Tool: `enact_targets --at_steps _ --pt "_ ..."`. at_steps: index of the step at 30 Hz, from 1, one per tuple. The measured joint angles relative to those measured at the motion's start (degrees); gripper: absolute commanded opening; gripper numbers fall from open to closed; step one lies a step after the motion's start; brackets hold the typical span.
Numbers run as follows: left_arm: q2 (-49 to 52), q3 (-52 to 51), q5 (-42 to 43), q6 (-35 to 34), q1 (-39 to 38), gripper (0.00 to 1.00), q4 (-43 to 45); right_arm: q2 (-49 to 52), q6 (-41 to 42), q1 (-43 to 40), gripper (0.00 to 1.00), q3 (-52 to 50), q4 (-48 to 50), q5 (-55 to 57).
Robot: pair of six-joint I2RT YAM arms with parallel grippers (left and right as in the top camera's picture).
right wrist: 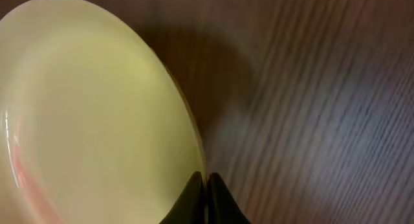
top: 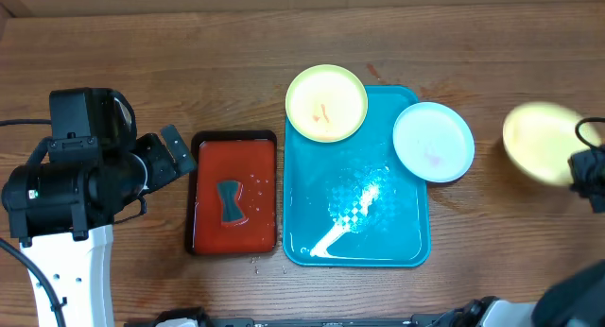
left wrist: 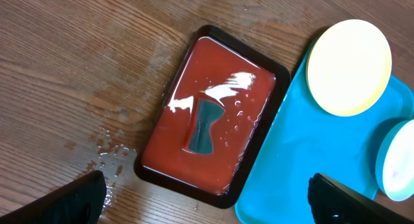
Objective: Clean dirty plates on tray and stack at the side
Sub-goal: 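Carry the yellow plate right and set it on the table, then grasp the white plate with the right gripper and drag it to tray center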
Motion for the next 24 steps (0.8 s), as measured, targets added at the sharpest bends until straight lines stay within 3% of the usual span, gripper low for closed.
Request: enact_targets --at_steps 5,6,7,12,16,19,21,23,24 --pt "0.0 0.0 0.0 0.0 0.0 1.0 0.0 8.1 0.0 -0.7 0.04 -3.3 1.6 -0.1" --pt "0.0 0.0 0.0 0.0 0.0 1.0 0.0 9.1 0.0 -0.6 0.1 -3.4 1.7 -0.1" --pt "0.0 0.0 0.0 0.0 0.0 1.0 0.0 9.6 0.0 -0.5 0.26 -3.5 1.7 -0.1" --pt "0.0 0.0 0.0 0.0 0.0 1.0 0.0 9.1 -0.3 0.7 0.37 -3.5 1.2 -2.6" --pt "0.0 0.0 0.0 0.0 0.0 1.0 0.0 5.4 -5.3 3.0 0.47 -3.5 1.7 -9.4" --pt "0.0 0.0 0.0 0.0 0.0 1.0 0.0 1.4 -10.5 8.6 0.67 -3.5 1.5 -13.8" --pt "0.0 0.0 0.0 0.0 0.0 1.0 0.0 0.3 -13.2 13.0 0.72 -3.5 1.4 -15.4" --pt "0.0 0.0 0.0 0.0 0.0 1.0 0.0 0.2 -14.4 18.9 0.87 -4.3 3.6 -16.1" --pt "0.0 0.0 0.0 0.0 0.0 1.0 0.0 0.2 -15.0 20.9 0.88 -5.2 4.8 -16.0"
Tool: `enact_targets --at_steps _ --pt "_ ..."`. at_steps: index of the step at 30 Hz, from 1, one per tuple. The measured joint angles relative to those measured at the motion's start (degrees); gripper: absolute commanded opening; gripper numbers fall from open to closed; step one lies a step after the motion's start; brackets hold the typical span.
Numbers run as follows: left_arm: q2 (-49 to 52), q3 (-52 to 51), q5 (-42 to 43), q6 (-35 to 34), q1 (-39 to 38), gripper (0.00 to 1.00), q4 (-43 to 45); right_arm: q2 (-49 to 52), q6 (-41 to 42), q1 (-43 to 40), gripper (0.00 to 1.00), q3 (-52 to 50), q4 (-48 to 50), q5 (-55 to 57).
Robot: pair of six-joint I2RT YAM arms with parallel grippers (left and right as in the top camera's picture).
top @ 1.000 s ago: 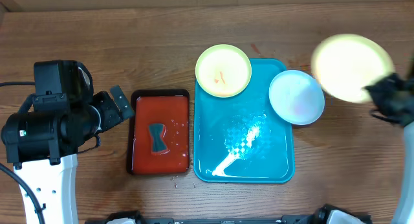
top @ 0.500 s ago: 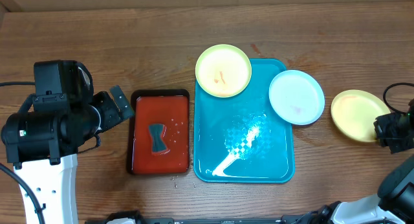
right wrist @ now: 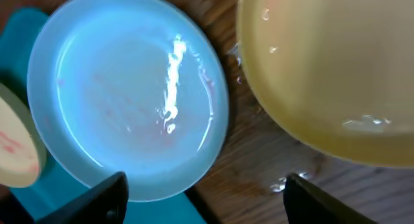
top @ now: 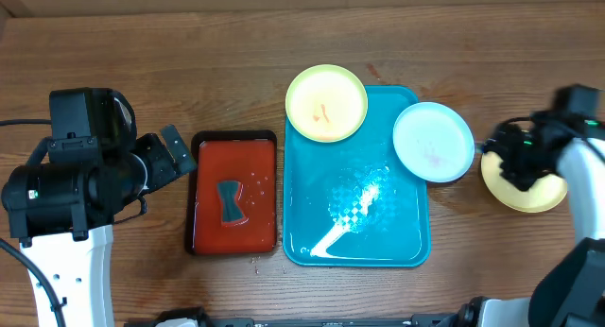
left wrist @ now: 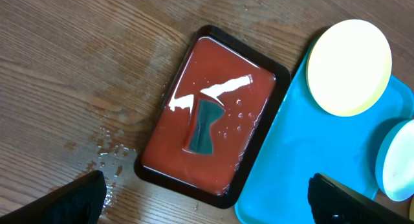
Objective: Clean dirty plates on tray and stack at the side
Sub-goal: 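Grasp the white plate with the right gripper and drag it to tray center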
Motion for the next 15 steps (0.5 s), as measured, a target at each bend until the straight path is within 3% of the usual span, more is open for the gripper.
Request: enact_targets --at_steps 2,4,6,10,13,15 --pt "0.0 0.0 0.0 0.0 0.0 1.0 0.1 -0.1 0.8 3.6 0.93 -2.8 4.0 2.2" --pt "0.0 0.0 0.0 0.0 0.0 1.0 0.0 0.0 2.6 6.5 0.91 -6.2 7.2 5.3" --pt "0.0 0.0 0.0 0.0 0.0 1.0 0.0 0.0 4.3 8.3 0.81 -9.6 10.4 7.8" --pt "0.0 0.0 0.0 0.0 0.0 1.0 0.0 0.0 6.7 8.7 0.52 -14.9 18.6 8.9" --pt "0.0 0.0 0.0 0.0 0.0 1.0 0.0 0.0 8.0 8.6 0.41 -17.8 22.8 8.0" --pt "0.0 0.0 0.0 0.0 0.0 1.0 0.0 0.0 8.1 8.6 0.4 -18.8 23.3 7.4"
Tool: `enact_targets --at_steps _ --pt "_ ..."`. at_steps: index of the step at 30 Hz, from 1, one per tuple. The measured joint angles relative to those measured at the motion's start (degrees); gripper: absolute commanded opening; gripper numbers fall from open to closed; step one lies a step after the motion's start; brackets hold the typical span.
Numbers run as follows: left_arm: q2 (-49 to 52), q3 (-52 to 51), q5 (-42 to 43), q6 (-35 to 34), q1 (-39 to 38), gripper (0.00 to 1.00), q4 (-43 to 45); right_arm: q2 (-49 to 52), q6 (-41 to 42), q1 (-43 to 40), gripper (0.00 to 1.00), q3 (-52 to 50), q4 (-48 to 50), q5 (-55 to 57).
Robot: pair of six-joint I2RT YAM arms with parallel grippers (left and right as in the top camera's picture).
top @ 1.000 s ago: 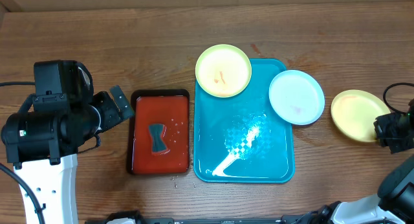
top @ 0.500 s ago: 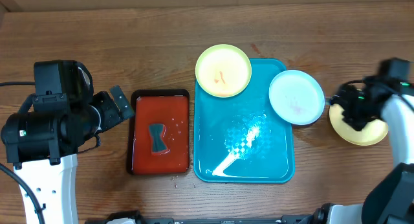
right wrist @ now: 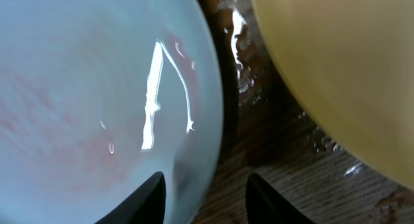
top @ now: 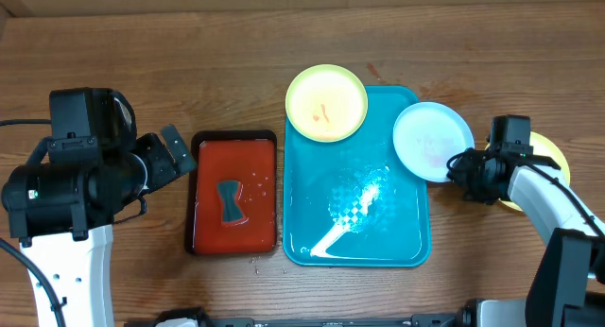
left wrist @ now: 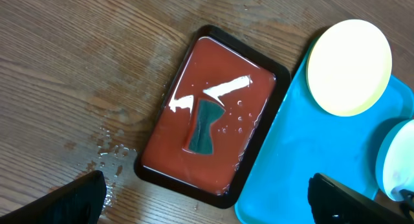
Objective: Clean dirty plates on tray and stack at the side
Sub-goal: 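Grasp the white plate with the right gripper and drag it to tray center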
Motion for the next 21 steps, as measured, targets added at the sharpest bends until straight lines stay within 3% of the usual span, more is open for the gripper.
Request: enact_targets --at_steps 2,4,6,7,8,11,21 --pt "0.0 0.0 0.0 0.0 0.0 1.0 0.0 0.0 0.3 0.0 0.49 -0.7 0.1 -0.4" --pt "0.0 0.0 0.0 0.0 0.0 1.0 0.0 0.0 0.3 0.0 0.48 -0.8 0.7 -0.6" --pt "0.0 0.0 0.0 0.0 0.0 1.0 0.0 0.0 0.4 0.0 0.39 -1.1 2.6 -0.6" --pt "0.0 0.0 0.0 0.0 0.0 1.0 0.0 0.0 0.7 0.0 0.23 -1.3 3.3 -0.7" --pt "0.0 0.0 0.0 0.0 0.0 1.0 0.0 0.0 0.6 0.0 0.15 -2.1 4.6 -0.7" --pt "0.0 0.0 0.0 0.0 0.0 1.0 0.0 0.0 2.1 0.0 0.04 -3.9 6.0 -0.6" --pt "0.0 0.0 0.0 0.0 0.0 1.0 0.0 -2.1 2.2 0.4 0.04 -2.0 0.6 -5.1"
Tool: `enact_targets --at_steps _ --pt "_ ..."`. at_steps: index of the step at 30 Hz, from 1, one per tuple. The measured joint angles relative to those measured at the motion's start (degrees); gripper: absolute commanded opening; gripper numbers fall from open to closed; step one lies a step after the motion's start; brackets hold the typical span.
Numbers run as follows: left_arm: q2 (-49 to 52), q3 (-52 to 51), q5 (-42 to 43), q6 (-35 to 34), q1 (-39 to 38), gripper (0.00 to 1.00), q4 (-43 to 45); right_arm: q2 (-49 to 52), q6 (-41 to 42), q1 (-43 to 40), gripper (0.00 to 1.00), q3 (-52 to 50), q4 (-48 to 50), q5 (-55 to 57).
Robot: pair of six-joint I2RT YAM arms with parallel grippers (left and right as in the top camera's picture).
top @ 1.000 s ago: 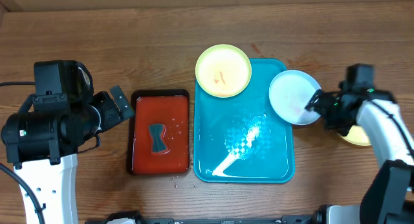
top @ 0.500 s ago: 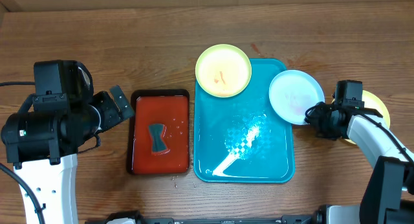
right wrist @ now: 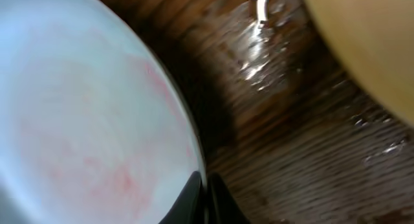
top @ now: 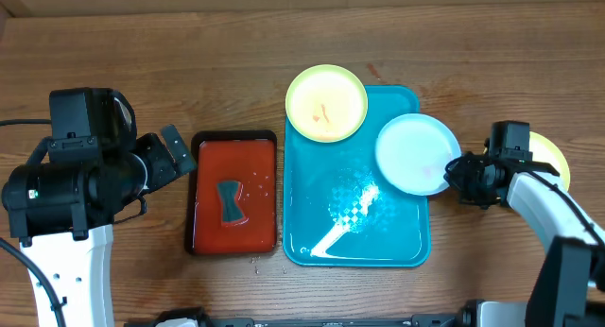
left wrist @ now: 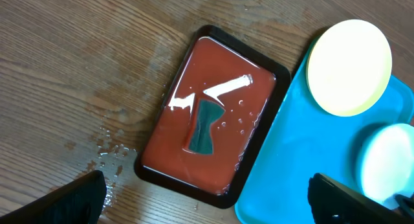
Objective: Clean dirty plates on tray and stack at the side
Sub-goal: 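Grasp the white plate with the right gripper and drag it to tray center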
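Observation:
A light blue plate with faint pink smears is lifted over the right side of the teal tray. My right gripper is shut on its right rim. A yellow plate with an orange smear rests on the tray's top left corner. Another yellow plate lies on the table to the right, behind the right arm. My left gripper hangs open high over the red tray, which holds water and a dark sponge.
Water drops lie on the wood left of the red tray and between the blue plate and the right yellow plate. The teal tray's floor is wet and shiny.
My right gripper has shut on the blue plate's right rim. The plate has shifted left, further over the teal tray. The left arm has not moved.
My right gripper first held the yellow plate by its rim at the far right. Then that plate lay on the table and the gripper stood open over it and the blue plate. It came down at the blue plate's rim and now grips it.

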Motion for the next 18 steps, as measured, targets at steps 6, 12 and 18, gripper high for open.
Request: enact_targets --at_steps 6,12,18 --pt "0.0 0.0 0.0 0.0 0.0 1.0 0.0 -9.6 -2.7 9.6 0.04 1.0 -4.8 1.0" --pt "0.0 0.0 0.0 0.0 0.0 1.0 0.0 -11.5 -3.5 24.1 0.04 1.8 -7.4 11.6" --pt "0.0 0.0 0.0 0.0 0.0 1.0 0.0 -6.2 0.9 31.0 0.04 1.8 -6.3 17.0"
